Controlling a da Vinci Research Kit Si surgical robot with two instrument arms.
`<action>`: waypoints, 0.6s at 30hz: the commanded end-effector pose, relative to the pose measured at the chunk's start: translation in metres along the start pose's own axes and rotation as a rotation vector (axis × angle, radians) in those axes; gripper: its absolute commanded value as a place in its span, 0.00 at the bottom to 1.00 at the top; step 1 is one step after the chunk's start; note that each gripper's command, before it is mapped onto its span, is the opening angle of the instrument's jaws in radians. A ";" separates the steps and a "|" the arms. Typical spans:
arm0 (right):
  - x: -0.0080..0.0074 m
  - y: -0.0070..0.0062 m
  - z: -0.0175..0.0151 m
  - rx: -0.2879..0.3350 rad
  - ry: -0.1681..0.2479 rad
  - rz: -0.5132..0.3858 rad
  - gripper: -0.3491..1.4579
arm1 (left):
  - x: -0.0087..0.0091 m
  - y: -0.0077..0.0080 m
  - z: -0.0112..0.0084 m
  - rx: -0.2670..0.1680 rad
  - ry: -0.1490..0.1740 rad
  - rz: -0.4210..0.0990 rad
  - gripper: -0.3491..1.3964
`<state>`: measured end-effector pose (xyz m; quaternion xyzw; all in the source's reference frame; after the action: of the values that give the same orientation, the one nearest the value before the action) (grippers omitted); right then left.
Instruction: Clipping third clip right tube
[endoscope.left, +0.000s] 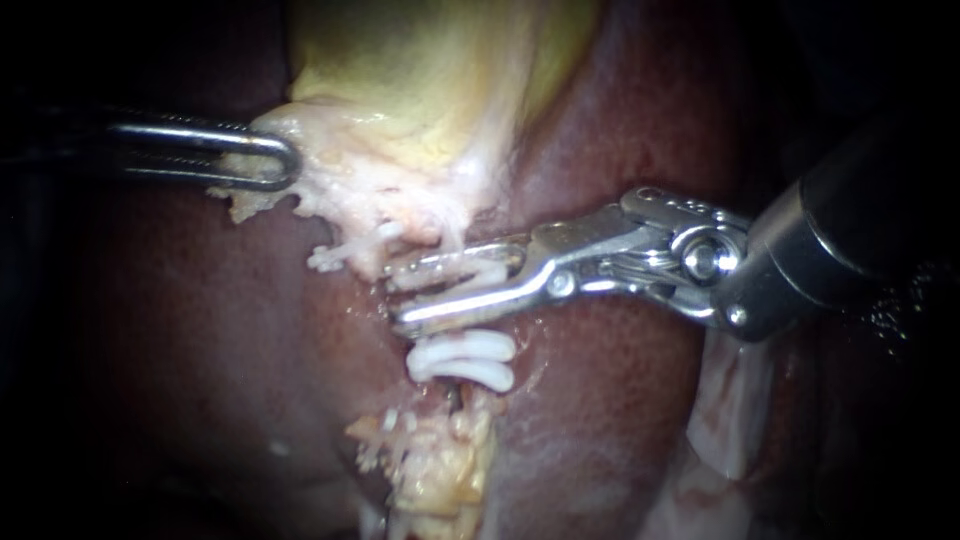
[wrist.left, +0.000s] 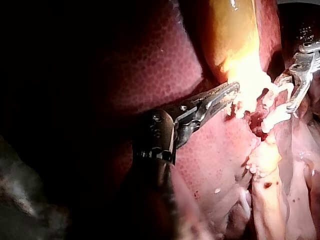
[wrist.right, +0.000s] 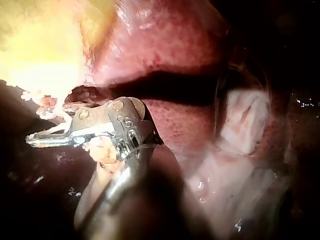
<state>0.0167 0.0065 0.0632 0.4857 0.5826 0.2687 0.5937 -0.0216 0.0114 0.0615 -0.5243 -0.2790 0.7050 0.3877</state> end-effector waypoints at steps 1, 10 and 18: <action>-0.0001 0.0001 0.0000 0.000 0.000 -0.001 0.21 | 0.0000 0.0000 0.0000 0.000 0.000 0.000 0.00; -0.0002 0.0002 -0.0001 -0.008 0.006 0.039 0.00 | 0.0000 0.0000 0.0000 -0.001 0.000 0.000 0.00; -0.0005 0.0004 -0.0002 -0.020 0.016 0.043 0.00 | 0.0000 0.0000 0.0000 -0.001 0.000 0.000 0.00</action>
<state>0.0166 0.0062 0.0637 0.4902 0.5741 0.2915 0.5875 -0.0216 0.0114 0.0615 -0.5244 -0.2791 0.7049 0.3876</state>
